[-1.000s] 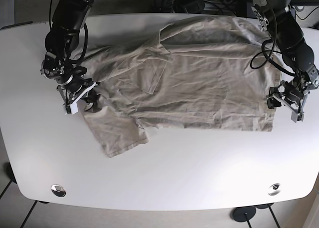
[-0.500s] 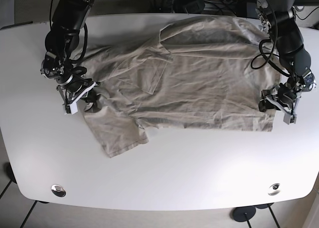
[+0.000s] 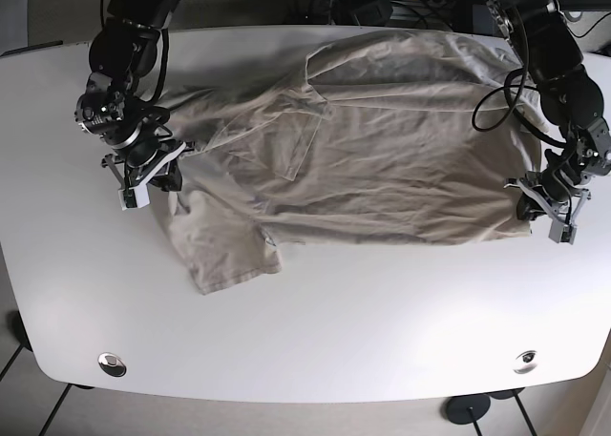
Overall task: Fold the T-shirt properly
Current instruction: 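Lift the beige shirt with both grippers and fling it flat again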
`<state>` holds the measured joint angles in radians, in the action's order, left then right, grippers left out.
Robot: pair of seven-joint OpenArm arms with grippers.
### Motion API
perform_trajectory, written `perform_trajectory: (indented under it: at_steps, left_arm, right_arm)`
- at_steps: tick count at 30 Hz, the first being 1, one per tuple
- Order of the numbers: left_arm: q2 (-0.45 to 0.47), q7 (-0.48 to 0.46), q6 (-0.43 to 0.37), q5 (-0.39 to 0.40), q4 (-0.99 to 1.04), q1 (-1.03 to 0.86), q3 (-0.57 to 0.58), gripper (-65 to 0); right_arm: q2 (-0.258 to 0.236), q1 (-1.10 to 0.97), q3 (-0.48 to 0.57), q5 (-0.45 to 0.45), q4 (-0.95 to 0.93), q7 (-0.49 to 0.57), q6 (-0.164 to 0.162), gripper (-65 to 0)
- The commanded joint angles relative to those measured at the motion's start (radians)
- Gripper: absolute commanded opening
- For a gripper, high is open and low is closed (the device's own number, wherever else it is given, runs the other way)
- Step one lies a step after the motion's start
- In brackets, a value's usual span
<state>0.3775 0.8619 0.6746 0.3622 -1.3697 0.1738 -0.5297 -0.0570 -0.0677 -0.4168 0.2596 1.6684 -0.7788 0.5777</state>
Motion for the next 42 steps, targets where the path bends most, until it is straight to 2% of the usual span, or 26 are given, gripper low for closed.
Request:
perform_trajectory:
  at_steps: [1,5,7,10,14,18,22,26,28,31,35,37,39,42]
  left_arm:
    - [0.019,0.029,0.004,0.044,-0.126,-0.016,-0.034,-65.0]
    - [0.021,0.043,0.000,0.070,-0.181,-0.018,-0.059,-65.0]
    - [0.021,0.043,0.000,0.070,-0.181,0.023,-0.056,-65.0]
    - [0.021,0.043,-0.002,0.070,-0.144,0.117,0.006,-65.0]
    - [0.019,0.043,-0.085,0.073,0.000,0.333,0.087,-65.0]
    - [0.024,0.038,-0.089,0.065,0.186,0.613,0.168,-65.0]
    - [0.028,0.021,-0.091,0.064,0.362,0.895,0.239,-65.0]
    - [0.074,-0.066,-0.091,0.065,0.481,1.107,0.342,-65.0]
    - [0.079,-0.085,-0.089,0.070,0.511,1.135,0.382,-65.0]
    - [0.104,-0.085,-0.088,0.071,0.513,1.135,0.382,-65.0]
    - [0.156,-0.086,-0.085,0.097,0.511,1.051,0.369,-65.0]
    - [0.176,-0.083,-0.085,0.160,0.481,0.941,0.322,-65.0]
    - [0.214,-0.051,-0.089,0.222,0.349,0.760,0.254,-65.0]
    - [0.217,-0.042,-0.089,0.263,0.192,0.517,0.181,-65.0]
  right_arm:
    - [-0.001,-0.030,0.002,0.016,0.112,0.003,0.005,-63.1]
    - [-0.010,-0.021,0.002,0.014,0.154,0.000,0.005,-63.1]
    - [-0.042,0.044,0.002,0.010,0.146,-0.038,0.005,-63.1]
    - [-0.059,0.151,0.003,0.008,0.097,-0.077,0.005,-63.1]
    - [-0.103,0.406,0.011,0.008,-0.050,-0.135,0.005,-63.1]
    - [-0.166,0.701,0.017,0.008,-0.230,-0.173,0.005,-63.1]
    - [-0.241,1.000,0.132,0.013,-0.409,-0.172,0.005,-63.1]
    - [-0.260,1.262,0.203,0.008,-0.515,-0.172,0.005,-63.1]
    - [-0.263,1.365,0.227,0.008,-0.549,-0.175,0.005,-63.1]
    - [-0.292,1.368,0.229,0.014,-0.518,-0.179,0.006,-63.1]
    - [-0.304,1.205,0.178,0.017,-0.409,-0.224,0.006,-63.1]
    - [-0.301,1.086,0.137,0.017,-0.308,-0.265,0.011,-63.1]
    - [-0.292,0.906,0.074,0.017,-0.144,-0.336,0.014,-63.1]
    - [-0.243,0.662,0.009,0.019,0.026,-0.347,0.015,-63.1]
